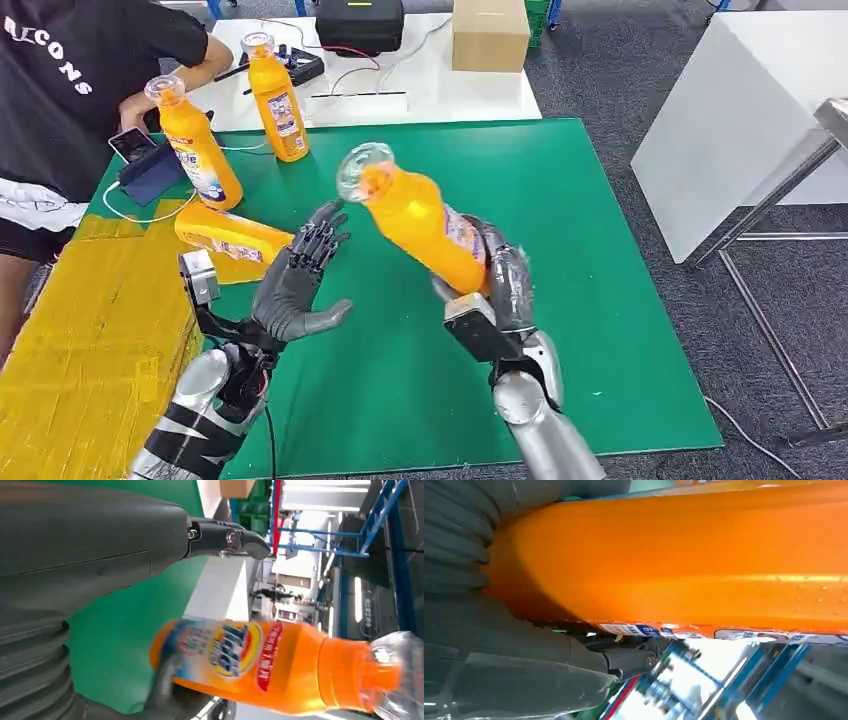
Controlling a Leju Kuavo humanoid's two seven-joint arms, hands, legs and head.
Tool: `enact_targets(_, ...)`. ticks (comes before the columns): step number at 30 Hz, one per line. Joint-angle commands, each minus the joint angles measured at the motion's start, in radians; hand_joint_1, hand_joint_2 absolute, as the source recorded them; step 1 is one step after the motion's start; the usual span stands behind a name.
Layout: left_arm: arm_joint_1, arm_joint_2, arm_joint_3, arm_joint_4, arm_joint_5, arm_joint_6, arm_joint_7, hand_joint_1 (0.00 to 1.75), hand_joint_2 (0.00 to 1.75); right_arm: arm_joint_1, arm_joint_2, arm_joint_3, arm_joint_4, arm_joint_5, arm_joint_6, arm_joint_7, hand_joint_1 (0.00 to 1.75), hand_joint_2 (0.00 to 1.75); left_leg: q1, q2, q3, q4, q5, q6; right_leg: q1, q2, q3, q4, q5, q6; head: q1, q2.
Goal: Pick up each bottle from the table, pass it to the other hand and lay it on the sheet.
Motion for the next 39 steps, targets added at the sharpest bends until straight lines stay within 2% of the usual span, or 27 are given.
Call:
enact_targets(1, -0.094, 0.005, -0.051, 0.131, 0.037, -0.001, 0.008, 0.00, 1.75, -0.110, 0.032, 0.184, 0.238, -0.006, 0.008, -0.012, 1.68, 1.75, 0.001, 0.001, 0.005, -0.001, -0.001, -0.002, 0.001, 0.000, 0.005, -0.002, -0.001, -0.001, 0.000, 0.000)
enact_targets(8, -0.114, 0.001, -0.060, 0.152, 0.056, 0.002, 0.009, 0.00, 1.75, -0.125, 0.074, 0.282, 0.306, 0.012, 0.020, -0.020, 1.73, 1.75, 0.001, 0.001, 0.003, 0.000, -0.001, -0.002, 0.001, 0.000, 0.003, -0.001, -0.001, -0.001, 0.000, 0.000)
enact_targets(10, -0.114, 0.001, -0.060, 0.152, 0.056, 0.002, 0.009, 0.00, 1.75, -0.125, 0.074, 0.282, 0.306, 0.012, 0.020, -0.020, 1.69, 1.75, 0.001, 0.000, 0.002, 0.000, -0.001, -0.001, 0.001, -0.001, 0.002, -0.001, -0.001, -0.001, 0.000, 0.000)
enact_targets(11, -0.115, 0.001, -0.061, 0.154, 0.059, 0.003, 0.009, 0.00, 1.75, -0.130, 0.071, 0.296, 0.312, 0.012, 0.027, -0.020, 1.73, 1.75, 0.000, 0.000, 0.001, -0.001, 0.000, -0.001, 0.001, -0.001, 0.001, -0.001, 0.000, 0.000, 0.000, 0.000)
enact_targets(12, -0.115, 0.000, -0.061, 0.154, 0.062, 0.004, 0.008, 0.00, 1.75, -0.132, 0.071, 0.308, 0.318, 0.016, 0.027, -0.018, 1.73, 1.75, 0.002, 0.000, 0.005, 0.000, -0.002, -0.002, 0.002, -0.001, 0.006, -0.002, -0.002, -0.001, 0.000, 0.000)
enact_targets(17, -0.102, -0.011, -0.035, 0.132, 0.093, 0.026, -0.002, 0.00, 1.75, -0.133, 0.070, 0.338, 0.362, 0.003, 0.016, -0.009, 1.71, 1.75, 0.000, 0.000, 0.001, -0.001, 0.000, -0.001, 0.000, 0.000, 0.001, -0.001, 0.000, 0.000, 0.000, 0.000)
enact_targets(18, -0.099, -0.012, -0.029, 0.125, 0.101, 0.030, -0.003, 0.05, 1.75, -0.134, 0.068, 0.339, 0.368, 0.000, 0.015, -0.010, 1.71, 1.75, 0.001, 0.001, 0.003, -0.001, -0.001, -0.001, 0.001, 0.000, 0.003, -0.002, -0.001, 0.000, 0.000, 0.000)
enact_targets(19, -0.098, -0.013, -0.027, 0.123, 0.103, 0.031, -0.004, 0.37, 1.75, -0.134, 0.068, 0.339, 0.369, -0.002, 0.013, -0.010, 1.69, 1.75, 0.001, 0.000, 0.002, -0.001, -0.001, -0.001, 0.001, -0.001, 0.002, -0.002, -0.001, 0.000, 0.000, 0.000)
enact_targets(20, -0.094, -0.017, -0.018, 0.116, 0.113, 0.037, -0.005, 1.52, 1.75, -0.135, 0.066, 0.339, 0.370, -0.004, 0.013, -0.009, 1.73, 1.75, 0.002, 0.000, 0.003, 0.000, -0.002, -0.002, 0.002, -0.001, 0.004, -0.002, -0.001, -0.001, 0.000, 0.000)
enact_targets(21, -0.092, -0.019, -0.014, 0.114, 0.118, 0.041, -0.004, 1.75, 1.75, -0.136, 0.065, 0.338, 0.371, -0.006, 0.014, -0.009, 1.73, 1.75, 0.001, -0.001, 0.003, 0.000, -0.001, -0.001, 0.001, -0.002, 0.003, -0.002, -0.001, 0.000, 0.000, 0.000)
enact_targets(39, -0.088, -0.033, 0.010, 0.110, 0.152, 0.074, -0.007, 1.75, 1.75, -0.125, 0.063, 0.322, 0.372, -0.026, 0.009, -0.010, 1.71, 1.75, 0.001, -0.001, 0.000, 0.000, 0.000, -0.001, 0.001, -0.002, 0.001, -0.001, -0.001, 0.000, 0.000, 0.000)
